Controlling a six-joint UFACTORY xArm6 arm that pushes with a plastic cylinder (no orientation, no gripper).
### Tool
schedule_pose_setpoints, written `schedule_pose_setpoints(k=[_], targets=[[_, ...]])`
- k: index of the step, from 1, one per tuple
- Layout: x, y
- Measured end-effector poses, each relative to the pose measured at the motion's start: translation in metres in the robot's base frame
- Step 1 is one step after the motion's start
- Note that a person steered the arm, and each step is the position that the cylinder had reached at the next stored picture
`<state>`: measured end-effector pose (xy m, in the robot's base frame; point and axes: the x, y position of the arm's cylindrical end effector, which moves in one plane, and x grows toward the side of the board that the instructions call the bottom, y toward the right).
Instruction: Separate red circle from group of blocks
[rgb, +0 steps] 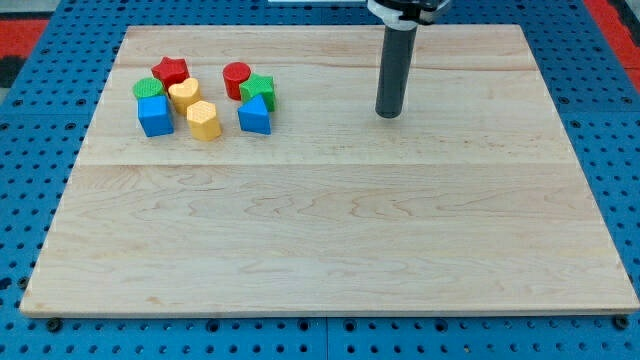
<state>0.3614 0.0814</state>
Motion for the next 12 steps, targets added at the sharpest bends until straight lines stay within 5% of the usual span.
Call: schedule_pose_setpoints(k=[2, 3, 4, 6, 7, 8, 9, 11, 12], targets=[[0.003, -0.004], [0.042, -0.018], [0.08, -0.089], [0.051, -0.264], [0.067, -0.294], [0.037, -0.369], [0.008, -0.346], [0.007, -0.18], [0.005, -0.194]])
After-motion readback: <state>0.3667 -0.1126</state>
